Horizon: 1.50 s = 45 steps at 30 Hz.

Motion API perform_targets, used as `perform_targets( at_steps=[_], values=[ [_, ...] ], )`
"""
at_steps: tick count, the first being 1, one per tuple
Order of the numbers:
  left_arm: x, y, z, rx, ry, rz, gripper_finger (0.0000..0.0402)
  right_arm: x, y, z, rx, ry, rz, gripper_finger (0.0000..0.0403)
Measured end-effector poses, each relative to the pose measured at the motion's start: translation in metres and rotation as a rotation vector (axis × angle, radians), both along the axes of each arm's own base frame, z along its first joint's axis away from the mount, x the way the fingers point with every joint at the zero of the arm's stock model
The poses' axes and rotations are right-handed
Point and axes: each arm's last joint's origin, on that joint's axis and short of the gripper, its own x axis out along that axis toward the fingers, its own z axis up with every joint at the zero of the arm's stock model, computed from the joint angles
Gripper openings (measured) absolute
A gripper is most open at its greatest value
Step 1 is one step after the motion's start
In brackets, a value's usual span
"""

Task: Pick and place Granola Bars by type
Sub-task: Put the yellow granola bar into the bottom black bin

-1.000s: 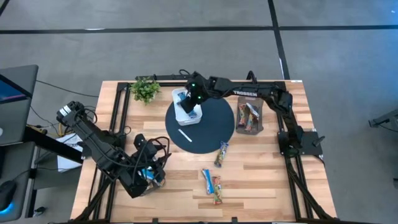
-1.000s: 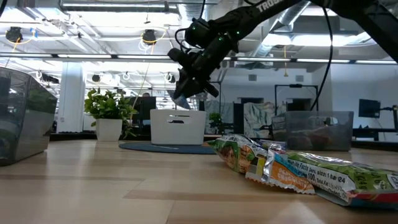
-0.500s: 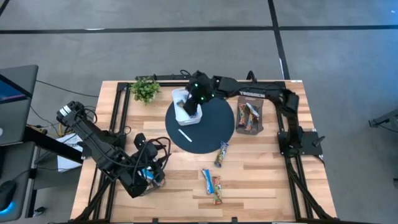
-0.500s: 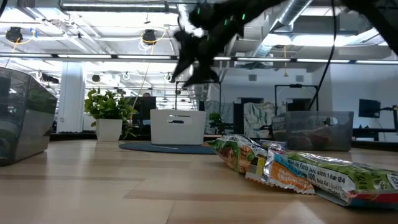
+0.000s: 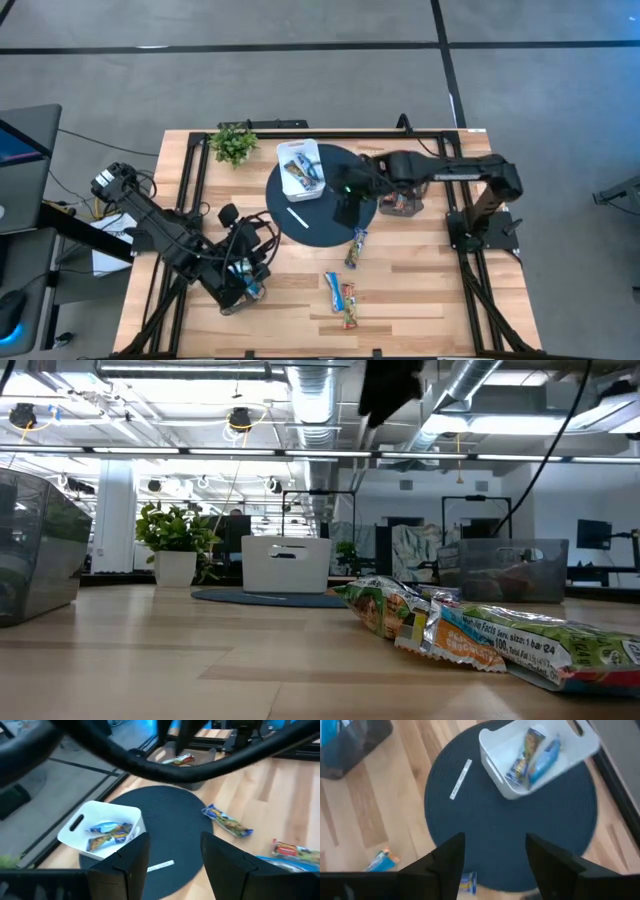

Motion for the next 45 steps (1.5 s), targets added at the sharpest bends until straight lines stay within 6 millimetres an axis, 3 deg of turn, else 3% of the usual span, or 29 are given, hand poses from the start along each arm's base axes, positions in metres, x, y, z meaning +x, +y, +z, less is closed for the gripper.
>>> perform_targets(
  at_steps=[6,17,22,28,34,39,45],
  values=[
    [0.012,0.012,0.001,0.031,0.044,-0.006,0.0171,-0.018,0.044,0.003,0.001,0.042,-0.053,0.0188],
    [0.041,0.025,0.008,0.016,0.140,-0.260,0.0171,-0.058,0.100,-0.005,-0.061,0.167,-0.289,0.0169],
    [0.046,0.033,0.007,-0.009,0.182,-0.322,0.0171,-0.075,0.129,-0.009,-0.082,0.129,-0.312,0.0162],
    [0.052,0.038,0.007,-0.051,0.215,-0.451,0.0171,-0.090,0.151,-0.020,-0.084,0.116,-0.335,0.0153],
    [0.071,0.034,0.001,-0.055,0.213,-0.627,0.0171,-0.104,0.170,-0.033,-0.080,0.112,-0.363,0.0145],
    [0.092,0.030,-0.022,-0.029,0.275,-0.730,0.0171,-0.114,0.179,-0.042,-0.067,0.093,-0.428,0.0140],
    [0.126,0.028,-0.068,-0.103,0.369,-0.875,0.0171,-0.125,0.190,-0.060,-0.043,0.079,-0.493,0.0135]
  ],
)
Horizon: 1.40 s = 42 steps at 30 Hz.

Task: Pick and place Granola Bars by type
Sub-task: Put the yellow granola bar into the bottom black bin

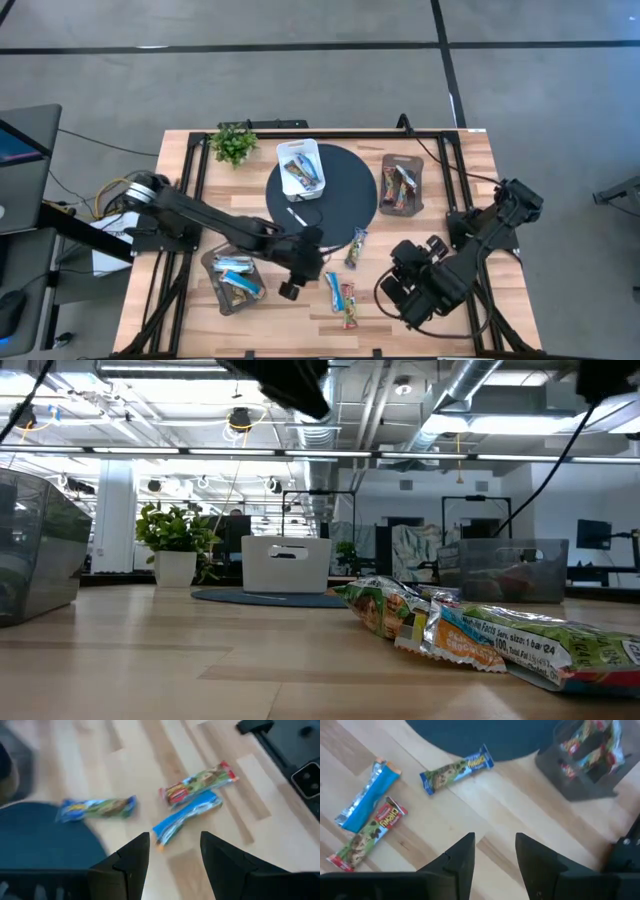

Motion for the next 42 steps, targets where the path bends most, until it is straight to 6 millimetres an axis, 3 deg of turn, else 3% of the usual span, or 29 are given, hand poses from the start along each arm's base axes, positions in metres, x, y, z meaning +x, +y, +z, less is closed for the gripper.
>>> perform_targets(
  at_steps=[7,17,26,42],
  values=[
    [0.027,0.012,-0.035,-0.106,0.048,-0.134,0.0171,-0.013,0.013,-0.013,0.016,-0.032,-0.038,0.0134],
    [0.043,0.008,-0.072,-0.004,0.036,-0.297,0.0171,-0.028,0.036,-0.034,0.124,-0.133,-0.067,0.0133],
    [0.048,0.003,-0.083,0.184,-0.019,-0.372,0.0171,-0.035,0.048,-0.052,0.202,-0.190,-0.077,0.0134],
    [0.059,-0.004,-0.116,0.186,0.016,-0.434,0.0171,-0.035,0.048,-0.061,0.211,-0.203,-0.069,0.0134]
  ],
)
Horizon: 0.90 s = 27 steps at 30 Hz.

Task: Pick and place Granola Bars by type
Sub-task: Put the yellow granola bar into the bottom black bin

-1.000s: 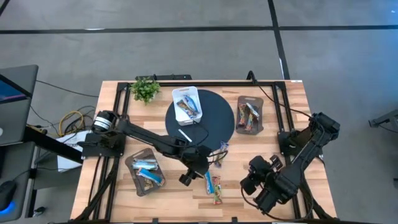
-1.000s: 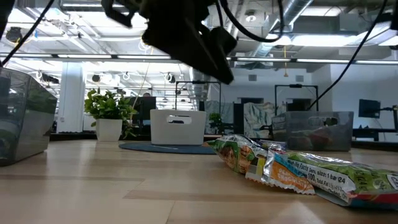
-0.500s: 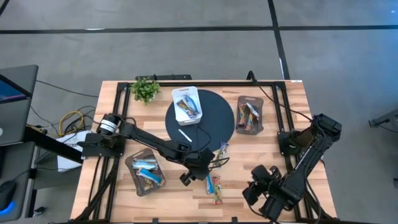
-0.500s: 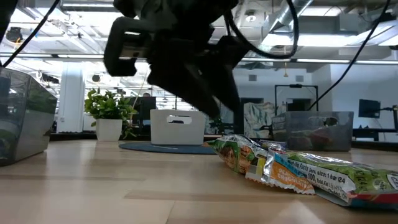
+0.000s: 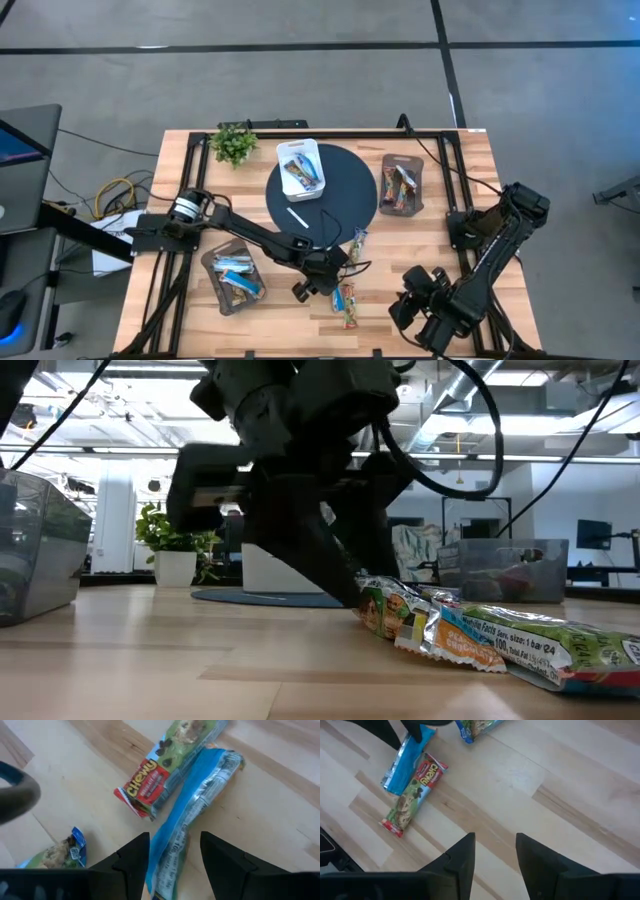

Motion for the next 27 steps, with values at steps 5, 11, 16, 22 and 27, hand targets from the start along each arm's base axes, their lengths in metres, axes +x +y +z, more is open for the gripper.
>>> perform_targets(
  at_steps=[5,11,16,22,27],
  values=[
    [-0.0003,0.0011,-0.0007,0.004,0.008,0.003,0.0171,-0.0002,-0.0005,0.0000,-0.008,0.005,0.007,0.0134],
    [0.0020,0.0089,-0.0035,-0.010,0.027,0.071,0.0171,0.0003,-0.0031,0.0001,-0.025,0.015,0.003,0.0134],
    [0.0018,0.0082,-0.0070,-0.043,0.053,0.077,0.0171,0.0022,-0.0055,0.0002,-0.032,0.019,-0.005,0.0134],
    [0.0011,0.0072,-0.0073,-0.050,0.062,0.084,0.0171,0.0018,-0.0056,0.0002,-0.035,0.021,-0.004,0.0134],
    [-0.0019,0.0084,-0.0094,-0.034,0.100,0.100,0.0159,0.0018,-0.0057,0.0003,-0.037,0.022,-0.003,0.0134]
  ],
)
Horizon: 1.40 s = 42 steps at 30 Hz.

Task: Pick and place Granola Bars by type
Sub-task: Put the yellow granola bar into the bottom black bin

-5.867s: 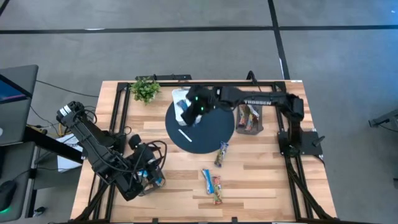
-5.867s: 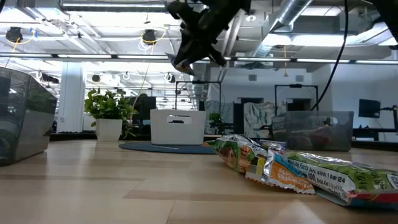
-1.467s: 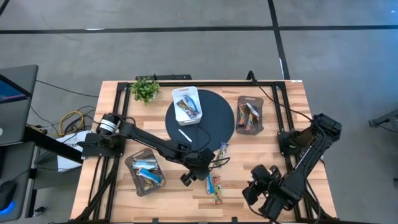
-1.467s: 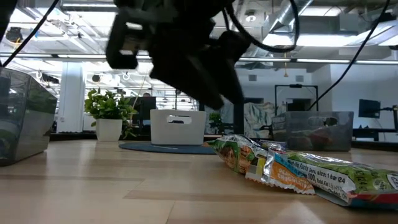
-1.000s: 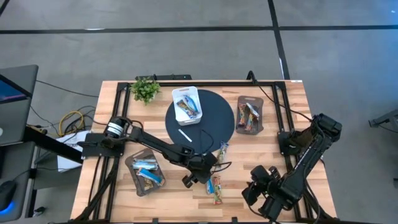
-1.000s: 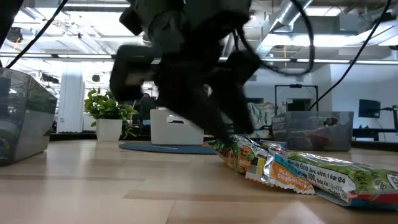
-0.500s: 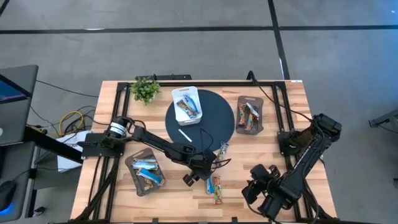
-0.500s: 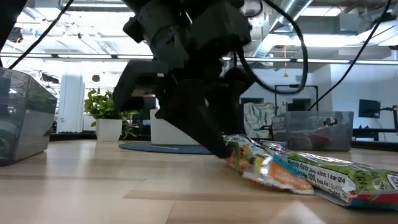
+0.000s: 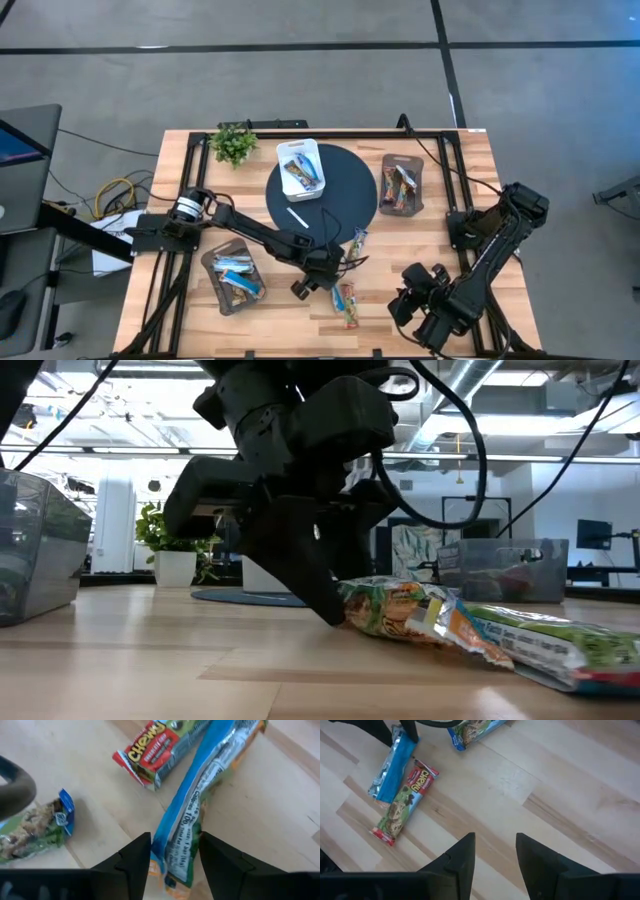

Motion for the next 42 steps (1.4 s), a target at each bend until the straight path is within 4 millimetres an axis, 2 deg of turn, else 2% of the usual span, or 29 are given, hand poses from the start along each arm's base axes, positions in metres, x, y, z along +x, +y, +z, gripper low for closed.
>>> perform_targets(
  at_steps=[10,20,29,42],
  values=[
    [-0.003,0.001,-0.001,-0.042,0.062,0.102,0.0084,0.003,-0.003,0.000,-0.018,0.015,0.030,0.0134],
    [-0.001,0.001,0.004,-0.100,0.080,0.195,0.0073,0.007,-0.007,0.000,-0.047,0.039,0.069,0.0134],
    [0.009,-0.002,0.031,-0.109,0.100,0.214,0.0073,0.012,-0.015,0.000,-0.080,0.069,0.077,0.0134],
    [0.002,0.004,0.091,0.002,0.329,0.190,0.0073,0.010,-0.026,0.001,-0.163,0.142,0.068,0.0134]
  ],
)
